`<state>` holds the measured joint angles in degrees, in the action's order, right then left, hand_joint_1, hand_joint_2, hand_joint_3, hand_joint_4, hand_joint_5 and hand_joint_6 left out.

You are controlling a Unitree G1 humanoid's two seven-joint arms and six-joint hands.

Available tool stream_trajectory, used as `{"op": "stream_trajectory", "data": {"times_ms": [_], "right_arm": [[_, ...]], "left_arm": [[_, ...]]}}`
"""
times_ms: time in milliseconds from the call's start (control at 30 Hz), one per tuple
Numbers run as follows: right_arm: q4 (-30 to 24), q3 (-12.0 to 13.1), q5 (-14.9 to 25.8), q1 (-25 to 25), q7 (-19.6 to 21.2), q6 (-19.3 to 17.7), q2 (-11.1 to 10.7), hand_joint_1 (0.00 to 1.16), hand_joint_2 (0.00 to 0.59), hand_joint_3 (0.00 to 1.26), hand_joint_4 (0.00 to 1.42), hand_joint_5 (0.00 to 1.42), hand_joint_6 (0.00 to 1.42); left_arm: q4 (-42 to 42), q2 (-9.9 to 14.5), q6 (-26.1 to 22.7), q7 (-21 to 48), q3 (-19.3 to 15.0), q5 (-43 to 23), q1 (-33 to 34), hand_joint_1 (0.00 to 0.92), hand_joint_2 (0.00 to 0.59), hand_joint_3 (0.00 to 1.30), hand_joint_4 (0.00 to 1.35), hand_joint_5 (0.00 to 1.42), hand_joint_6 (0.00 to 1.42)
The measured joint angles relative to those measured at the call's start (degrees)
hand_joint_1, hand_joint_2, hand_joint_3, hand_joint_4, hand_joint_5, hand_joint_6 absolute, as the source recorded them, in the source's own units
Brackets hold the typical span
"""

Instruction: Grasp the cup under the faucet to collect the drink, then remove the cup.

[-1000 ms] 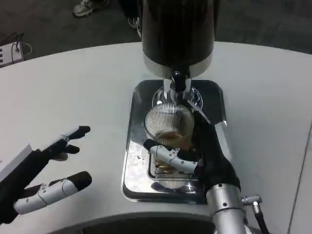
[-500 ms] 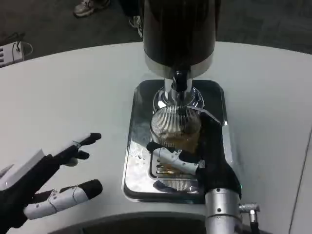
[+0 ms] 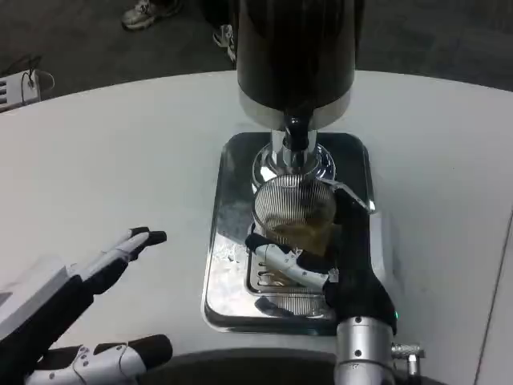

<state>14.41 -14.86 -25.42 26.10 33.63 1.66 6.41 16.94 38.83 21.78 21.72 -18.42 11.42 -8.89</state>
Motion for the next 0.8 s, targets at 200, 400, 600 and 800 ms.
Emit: {"op": "stream_trajectory", "data": {"times_ms": [200, 400, 600, 800], "right_arm": [[0.61, -0.06, 0.0, 0.0, 0.91, -0.67, 0.0, 0.99, 0.217, 0.84, 1.05, 1.11, 0.98], [0.06, -0.3, 0.01, -0.24, 0.94, -0.67, 0.03, 0.99, 0.217, 0.97, 1.19, 1.25, 1.16], [-3.74, -1.44, 0.09, -3.25, -0.31, 0.23, 0.31, 0.99, 0.227, 1.04, 1.27, 1.34, 1.28], [-9.36, -3.12, 0.25, -6.59, -2.38, 1.25, -0.94, 1.0, 0.229, 1.08, 1.29, 1.38, 1.33]], "left_arm": [[1.35, 0.0, -1.23, 0.56, -1.25, -0.43, -2.83, 0.0, 0.082, 0.07, 0.0, 0.09, 0.18], [2.22, 0.0, -1.79, 0.69, -1.25, -1.11, -4.35, 0.0, 0.081, 0.07, 0.0, 0.08, 0.18], [2.67, -0.01, -2.42, 0.69, -1.23, -1.72, -4.87, 0.0, 0.081, 0.07, 0.0, 0.08, 0.18], [2.86, -0.04, -2.51, 0.7, -1.19, -1.9, -5.06, 0.0, 0.082, 0.07, 0.0, 0.08, 0.18]]}}
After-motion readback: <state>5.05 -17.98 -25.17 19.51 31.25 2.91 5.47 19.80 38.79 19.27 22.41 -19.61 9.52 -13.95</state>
